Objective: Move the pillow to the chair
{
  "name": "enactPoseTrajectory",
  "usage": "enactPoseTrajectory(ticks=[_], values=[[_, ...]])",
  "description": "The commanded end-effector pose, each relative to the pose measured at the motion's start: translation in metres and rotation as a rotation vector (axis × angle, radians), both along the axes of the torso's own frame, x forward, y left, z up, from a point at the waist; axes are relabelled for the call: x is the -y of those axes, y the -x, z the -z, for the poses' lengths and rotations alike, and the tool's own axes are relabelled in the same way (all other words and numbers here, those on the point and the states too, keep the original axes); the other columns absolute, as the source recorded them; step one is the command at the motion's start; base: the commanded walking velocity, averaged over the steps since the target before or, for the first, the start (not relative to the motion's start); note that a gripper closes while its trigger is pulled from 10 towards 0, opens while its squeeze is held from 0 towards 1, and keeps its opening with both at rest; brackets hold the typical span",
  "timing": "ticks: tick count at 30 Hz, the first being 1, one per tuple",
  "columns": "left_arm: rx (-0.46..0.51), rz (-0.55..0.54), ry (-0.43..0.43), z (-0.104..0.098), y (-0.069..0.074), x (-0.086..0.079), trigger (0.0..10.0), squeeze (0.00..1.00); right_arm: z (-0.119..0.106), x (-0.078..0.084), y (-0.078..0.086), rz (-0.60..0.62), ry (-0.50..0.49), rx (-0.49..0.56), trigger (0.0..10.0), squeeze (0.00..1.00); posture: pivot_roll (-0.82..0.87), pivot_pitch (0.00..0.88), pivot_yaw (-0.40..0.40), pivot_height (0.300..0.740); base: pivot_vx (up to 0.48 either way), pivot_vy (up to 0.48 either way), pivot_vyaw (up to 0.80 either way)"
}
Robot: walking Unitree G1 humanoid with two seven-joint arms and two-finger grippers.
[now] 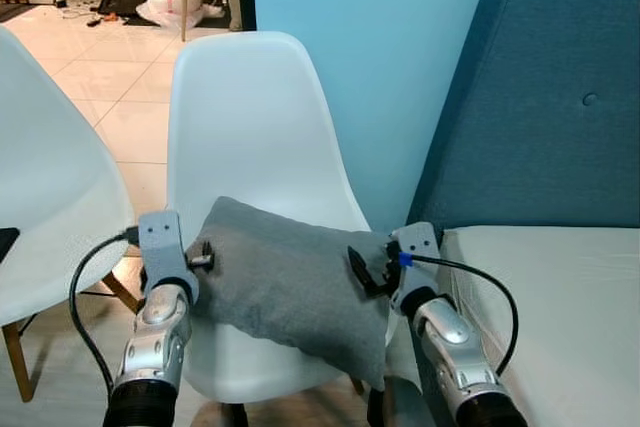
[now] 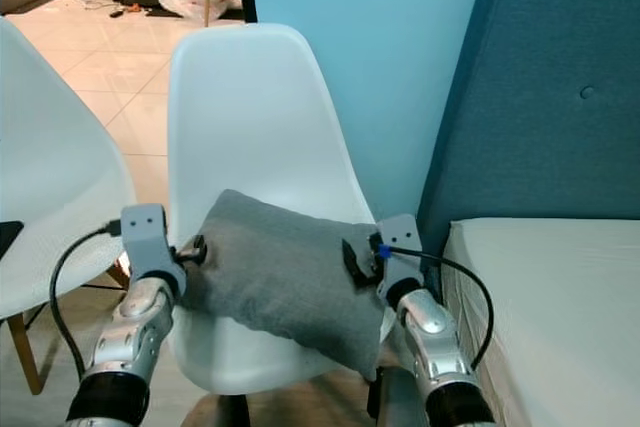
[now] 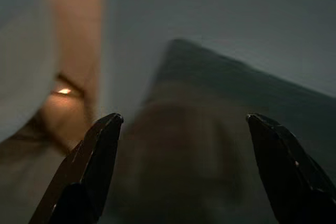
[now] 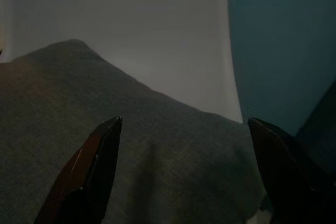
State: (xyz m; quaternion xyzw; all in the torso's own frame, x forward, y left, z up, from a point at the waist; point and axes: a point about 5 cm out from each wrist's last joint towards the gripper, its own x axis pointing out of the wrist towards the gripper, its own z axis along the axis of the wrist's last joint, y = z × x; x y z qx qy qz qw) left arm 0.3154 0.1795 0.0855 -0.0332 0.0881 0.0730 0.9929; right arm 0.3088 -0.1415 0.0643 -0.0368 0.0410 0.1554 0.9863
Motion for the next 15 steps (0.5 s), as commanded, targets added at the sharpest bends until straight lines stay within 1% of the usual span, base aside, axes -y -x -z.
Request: enactPoseTrajectory(ticks=[1,3,6,9,10,11,12,15], values=[[-0.057,-0.001,0.002,0.009,0.005,-0.001,10.0,0.0,-0.001,-0.002,-0.002,0.008,0.01,0.01,10.0,0.0,-0.01,0.022,-0.033,0.589,0.0,0.0,0.0],[-0.076,-0.013,-0.013,0.011,0.008,-0.004,10.0,0.0,0.001,-0.004,-0.002,-0.004,-0.006,-0.003,10.0,0.0,-0.02,0.024,-0.03,0.589,0.0,0.0,0.0],[-0.016,0.032,0.001,0.006,0.011,-0.002,10.0,0.0,0.004,-0.005,-0.001,-0.028,-0.03,-0.023,10.0,0.0,-0.01,0.027,-0.022,0.589,0.0,0.0,0.0],[0.001,0.044,0.003,0.005,0.012,-0.001,10.0,0.0,0.005,-0.005,-0.001,-0.032,-0.032,-0.026,10.0,0.0,-0.01,0.027,-0.021,0.589,0.0,0.0,0.0],[0.005,0.051,0.027,0.006,0.014,-0.005,10.0,0.0,0.004,-0.006,-0.002,-0.031,-0.035,-0.023,10.0,0.0,-0.01,0.026,-0.014,0.589,0.0,0.0,0.0],[0.005,0.051,0.027,0.006,0.014,-0.005,10.0,0.0,0.004,-0.006,-0.002,-0.031,-0.035,-0.023,10.0,0.0,-0.01,0.026,-0.014,0.589,0.0,0.0,0.0],[0.007,0.035,0.027,0.007,0.016,-0.009,10.0,0.0,0.003,-0.007,-0.004,-0.027,-0.036,-0.015,10.0,0.0,-0.01,0.028,-0.013,0.597,0.0,0.0,0.0],[0.029,0.013,-0.004,0.006,0.017,-0.014,10.0,0.0,0.003,-0.008,-0.005,-0.024,-0.032,-0.018,10.0,0.0,-0.01,0.029,-0.014,0.612,0.0,0.0,0.0]])
